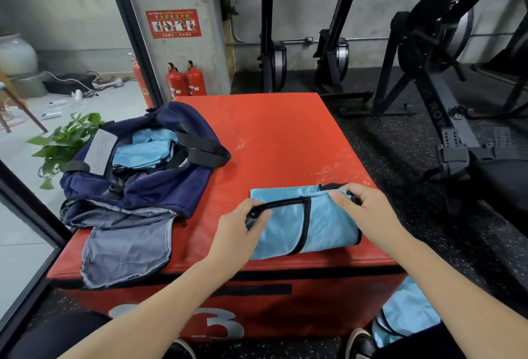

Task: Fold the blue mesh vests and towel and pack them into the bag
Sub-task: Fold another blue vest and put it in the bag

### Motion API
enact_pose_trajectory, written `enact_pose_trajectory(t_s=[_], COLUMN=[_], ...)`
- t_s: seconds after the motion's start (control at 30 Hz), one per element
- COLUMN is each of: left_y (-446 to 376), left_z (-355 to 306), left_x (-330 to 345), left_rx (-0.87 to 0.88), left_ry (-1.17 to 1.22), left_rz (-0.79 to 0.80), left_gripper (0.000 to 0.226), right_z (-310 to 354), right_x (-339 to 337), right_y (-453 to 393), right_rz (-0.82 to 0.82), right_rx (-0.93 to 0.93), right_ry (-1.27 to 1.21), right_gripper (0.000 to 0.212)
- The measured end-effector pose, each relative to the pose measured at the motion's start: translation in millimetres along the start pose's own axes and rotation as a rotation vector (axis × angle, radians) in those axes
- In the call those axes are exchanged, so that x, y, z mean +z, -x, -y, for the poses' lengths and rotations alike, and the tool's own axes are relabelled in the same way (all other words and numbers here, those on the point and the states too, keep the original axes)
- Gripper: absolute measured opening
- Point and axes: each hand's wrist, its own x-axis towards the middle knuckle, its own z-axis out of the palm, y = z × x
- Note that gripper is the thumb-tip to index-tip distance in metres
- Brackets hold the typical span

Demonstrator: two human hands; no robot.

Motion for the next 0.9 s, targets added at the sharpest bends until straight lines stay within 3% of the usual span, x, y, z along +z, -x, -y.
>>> enact_pose_trajectory(t_s=[0.3,0.43,0.53,0.63,0.9], left_y=[-65.5,-68.3,-51.7,-37.8,-40.5], left_z=[15.8,27.4,30.0,37.9,51.4], left_x=[12.6,17.0,21.2,24.5,24.7], left_rx=[-0.188,-0.369,-0.322,-0.224,-0.214], left_ry=[0.034,0.058,-0.015,-0.058,-0.105], left_rz=[-0.125,-0.021,0.068,0.057,-0.028], left_gripper=[0.003,0.037,0.052,0.057,0.042], right_z=[-21.0,-46.2,-58.4,-58.3,-42.8], right_x=[29.3,40.8,44.0,46.8,58.1], right_y=[-59.4,-75.4,-81.0,-84.0,-86.9], right_rz=[-0.067,0.008,0.04,0.042,0.026], right_rx=[0.022,0.056,0.096,0.129,0.205], right_ry=[0.179,0.4,0.507,0.56,0.781], right_gripper=[0.021,0.023,0.03,0.031,0.034])
